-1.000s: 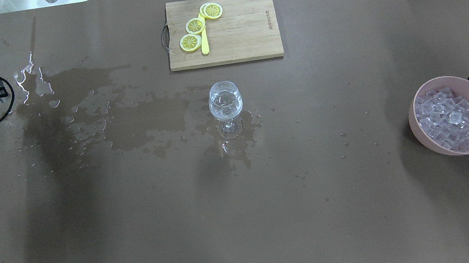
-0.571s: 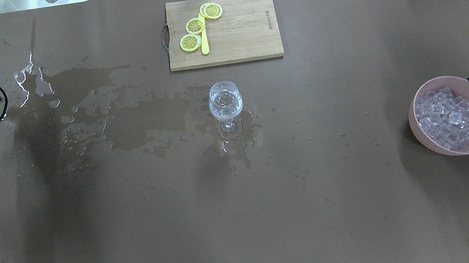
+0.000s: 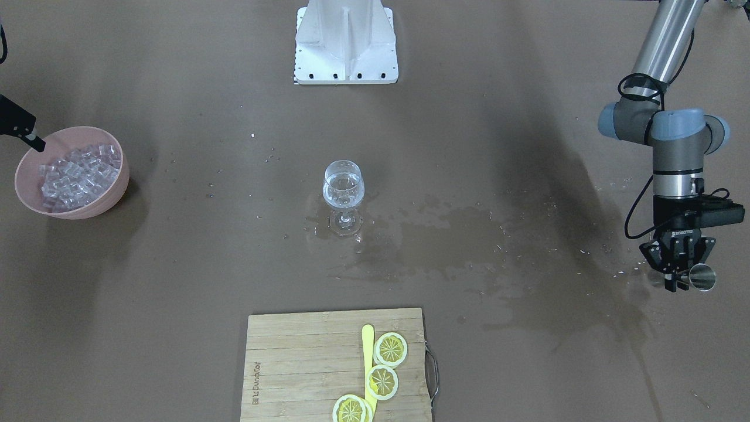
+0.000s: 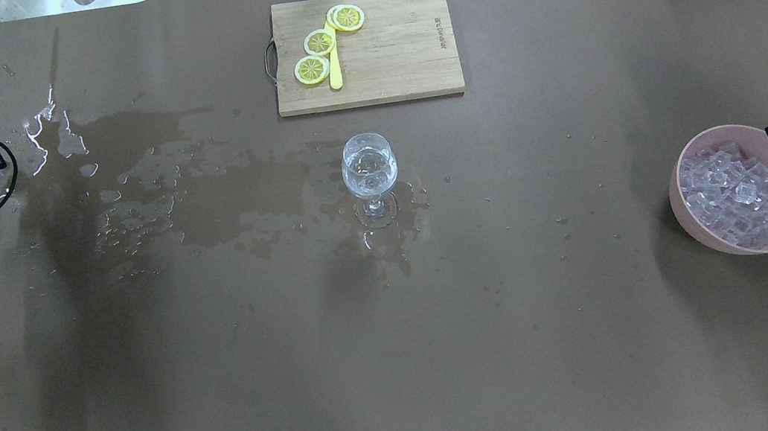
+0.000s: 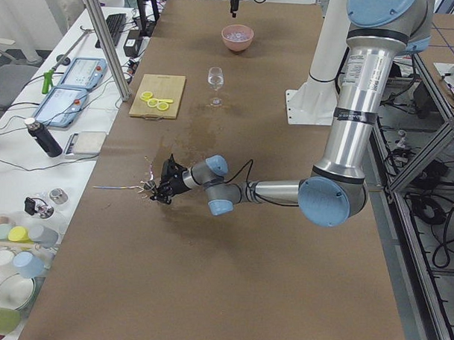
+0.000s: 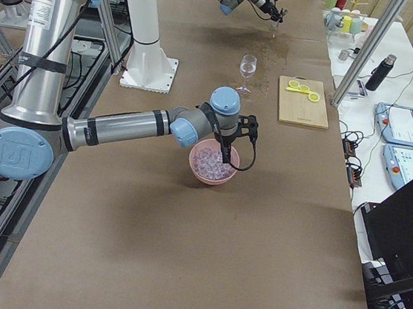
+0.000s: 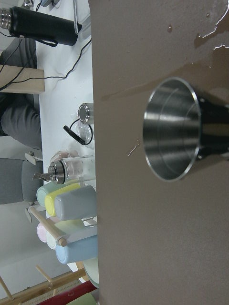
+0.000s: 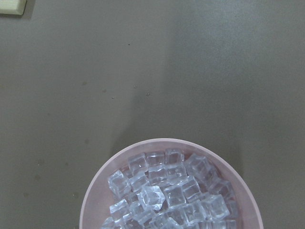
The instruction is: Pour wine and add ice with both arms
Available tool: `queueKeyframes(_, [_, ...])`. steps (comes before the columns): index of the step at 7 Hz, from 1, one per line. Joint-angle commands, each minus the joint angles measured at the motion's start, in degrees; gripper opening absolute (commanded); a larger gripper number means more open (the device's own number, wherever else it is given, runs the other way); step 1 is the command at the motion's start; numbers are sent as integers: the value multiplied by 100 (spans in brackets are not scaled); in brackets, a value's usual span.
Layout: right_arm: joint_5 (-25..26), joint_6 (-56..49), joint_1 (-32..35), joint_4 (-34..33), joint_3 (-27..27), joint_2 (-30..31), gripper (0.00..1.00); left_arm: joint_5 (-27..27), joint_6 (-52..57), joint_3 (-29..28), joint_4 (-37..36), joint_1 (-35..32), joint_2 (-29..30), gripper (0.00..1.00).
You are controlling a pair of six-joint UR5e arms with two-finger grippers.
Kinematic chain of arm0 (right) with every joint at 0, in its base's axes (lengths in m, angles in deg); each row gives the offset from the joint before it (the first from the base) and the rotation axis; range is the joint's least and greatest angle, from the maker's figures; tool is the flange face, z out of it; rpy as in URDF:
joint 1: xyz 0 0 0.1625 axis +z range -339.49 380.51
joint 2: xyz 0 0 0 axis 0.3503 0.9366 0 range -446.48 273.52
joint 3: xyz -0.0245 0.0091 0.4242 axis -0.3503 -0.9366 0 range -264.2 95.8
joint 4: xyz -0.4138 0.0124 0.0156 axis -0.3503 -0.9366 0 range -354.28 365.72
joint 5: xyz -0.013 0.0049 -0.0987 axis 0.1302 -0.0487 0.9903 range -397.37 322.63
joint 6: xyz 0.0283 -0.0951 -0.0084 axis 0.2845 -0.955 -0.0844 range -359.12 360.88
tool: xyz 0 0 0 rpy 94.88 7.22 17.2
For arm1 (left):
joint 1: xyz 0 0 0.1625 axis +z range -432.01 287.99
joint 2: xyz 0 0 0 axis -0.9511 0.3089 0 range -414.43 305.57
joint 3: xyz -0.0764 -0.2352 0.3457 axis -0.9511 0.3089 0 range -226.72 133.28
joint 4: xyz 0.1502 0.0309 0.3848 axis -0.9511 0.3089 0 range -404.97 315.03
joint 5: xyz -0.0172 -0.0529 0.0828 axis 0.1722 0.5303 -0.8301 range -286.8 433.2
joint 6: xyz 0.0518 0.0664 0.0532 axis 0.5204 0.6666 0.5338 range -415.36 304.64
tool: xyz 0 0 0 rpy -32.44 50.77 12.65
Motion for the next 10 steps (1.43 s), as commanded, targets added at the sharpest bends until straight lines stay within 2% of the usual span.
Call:
queueKeyframes(1, [-18, 37, -1, 0, 10, 0, 100, -6, 11, -7, 16, 17, -12, 80])
queueKeyframes(2, [-45, 37, -1, 0, 36, 0, 100, 3, 11, 1, 16, 17, -21, 84])
queueKeyframes(3, [-45, 107, -10, 0, 54, 0, 100, 12, -15, 45, 42, 17, -21, 97])
queueKeyframes(5, [-45, 160, -18, 0, 81, 0, 100, 81, 10, 177, 190, 17, -187, 98])
queueKeyframes(6, [-45, 161, -10, 0, 107, 9, 100, 430, 37, 543, 192, 8, -458, 98])
queueKeyframes(7, [-1, 169, -18, 0, 168, 96, 100, 929, 54, 981, 148, -61, -852, 98])
queueKeyframes(8, [103, 169, -36, 0, 169, 167, 100, 1517, 63, 1142, 43, -367, -899, 98])
queueKeyframes(10, [166, 169, -36, 0, 177, 185, 100, 3684, 81, 1327, -857, -1559, -795, 98])
